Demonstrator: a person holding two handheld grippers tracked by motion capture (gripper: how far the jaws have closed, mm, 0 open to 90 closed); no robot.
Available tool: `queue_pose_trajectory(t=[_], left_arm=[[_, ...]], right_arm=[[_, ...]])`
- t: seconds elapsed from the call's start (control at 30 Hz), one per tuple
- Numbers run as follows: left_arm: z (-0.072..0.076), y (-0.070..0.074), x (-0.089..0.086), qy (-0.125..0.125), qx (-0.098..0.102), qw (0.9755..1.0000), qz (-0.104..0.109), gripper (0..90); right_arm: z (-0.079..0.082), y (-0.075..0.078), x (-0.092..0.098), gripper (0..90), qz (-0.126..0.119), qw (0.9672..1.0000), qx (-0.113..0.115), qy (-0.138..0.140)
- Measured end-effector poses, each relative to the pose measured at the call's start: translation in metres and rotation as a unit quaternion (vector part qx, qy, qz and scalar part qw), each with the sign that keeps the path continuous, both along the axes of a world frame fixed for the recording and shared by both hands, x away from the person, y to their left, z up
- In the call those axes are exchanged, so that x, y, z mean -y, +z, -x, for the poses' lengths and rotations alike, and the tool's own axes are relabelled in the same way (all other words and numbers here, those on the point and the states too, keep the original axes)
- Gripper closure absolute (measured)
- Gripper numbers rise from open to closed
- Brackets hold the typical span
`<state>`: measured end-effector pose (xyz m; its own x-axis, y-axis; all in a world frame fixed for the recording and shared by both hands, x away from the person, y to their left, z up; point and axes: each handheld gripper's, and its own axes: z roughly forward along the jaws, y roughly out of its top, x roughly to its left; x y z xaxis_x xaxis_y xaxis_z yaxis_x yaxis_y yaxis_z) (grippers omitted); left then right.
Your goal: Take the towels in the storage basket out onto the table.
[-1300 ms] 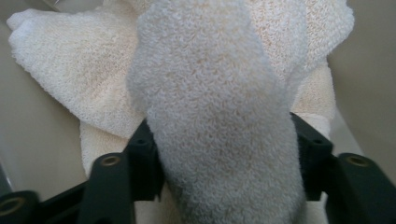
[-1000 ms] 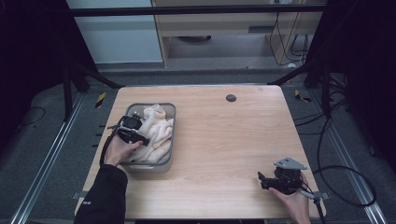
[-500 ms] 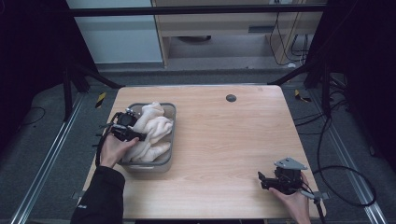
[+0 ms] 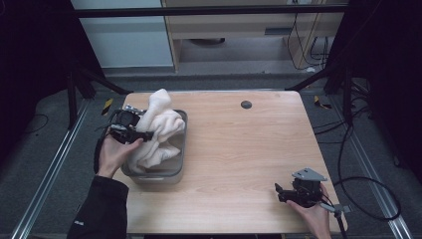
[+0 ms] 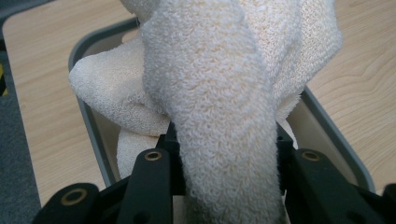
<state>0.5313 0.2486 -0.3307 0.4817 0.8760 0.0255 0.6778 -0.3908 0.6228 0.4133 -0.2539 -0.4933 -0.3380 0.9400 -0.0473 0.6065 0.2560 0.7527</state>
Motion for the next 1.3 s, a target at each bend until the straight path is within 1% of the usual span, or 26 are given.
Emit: queue_pose_trajectory(t=[0.1,0.13,0.27,0.3,0.37,0.4,0.43,0.47,0.53,0.57,0.63,0.87,1.0,1.13,1.17,1.2,1.3], left_arm=[[0.002,0.007,0.000,-0.003,0.006,1.0000,0.004,62.8],[0.002,0.007,0.000,-0.003,0.006,1.0000,0.004,62.8],[0.006,0.016,0.000,-0.008,0.014,0.9999,0.002,62.8],[0.006,0.016,0.000,-0.008,0.014,0.9999,0.002,62.8],[0.009,0.023,-0.002,-0.008,0.021,0.9997,0.004,62.8],[0.009,0.023,-0.002,-0.008,0.021,0.9997,0.004,62.8],[0.011,0.027,-0.003,-0.007,0.025,0.9996,0.007,62.9],[0.011,0.027,-0.003,-0.007,0.025,0.9996,0.007,62.9],[0.014,0.034,-0.003,-0.011,0.030,0.9994,0.011,62.9],[0.014,0.034,-0.003,-0.011,0.030,0.9994,0.011,62.9],[0.016,0.039,-0.001,-0.016,0.034,0.9992,0.016,62.8],[0.019,0.048,0.006,-0.028,0.039,0.9987,0.015,62.8],[0.022,0.058,0.009,-0.033,0.044,0.9984,0.012,62.8],[0.025,0.063,0.012,-0.038,0.046,0.9981,0.015,62.8],[0.027,0.066,0.015,-0.044,0.047,0.9978,0.014,62.9],[0.027,0.066,0.015,-0.044,0.047,0.9978,0.014,62.8],[0.033,0.073,0.022,-0.056,0.051,0.9970,0.011,62.9]], right_arm=[[0.000,0.000,0.000,8.1,0.000,1.0000,0.000,0.000],[0.000,0.000,0.000,8.1,0.000,1.0000,0.000,0.000],[0.000,0.000,0.000,8.1,0.001,1.0000,0.001,0.001],[0.000,0.000,0.000,8.1,0.001,1.0000,0.001,0.001],[0.000,0.000,0.000,8.1,0.001,1.0000,0.002,0.001],[0.000,0.000,0.000,8.1,0.001,1.0000,0.002,0.001],[0.000,0.000,0.000,8.1,0.001,1.0000,0.002,0.001],[0.000,0.000,0.000,8.1,0.001,1.0000,0.002,0.001],[0.000,0.000,0.000,8.1,0.001,1.0000,0.002,0.001],[0.000,0.000,0.000,8.1,0.001,1.0000,0.002,0.001],[0.000,0.000,0.000,8.0,0.001,1.0000,0.002,0.001],[0.000,0.000,0.000,8.0,0.001,1.0000,0.002,0.002],[0.000,0.000,0.000,7.9,0.001,1.0000,0.002,0.002],[0.000,0.001,0.000,7.9,-0.001,1.0000,0.003,0.001],[0.000,0.001,0.001,7.9,-0.001,1.0000,0.003,0.001],[0.000,0.001,0.001,7.9,-0.001,1.0000,0.003,0.001],[0.000,0.001,0.001,7.9,0.001,1.0000,0.006,0.001]])
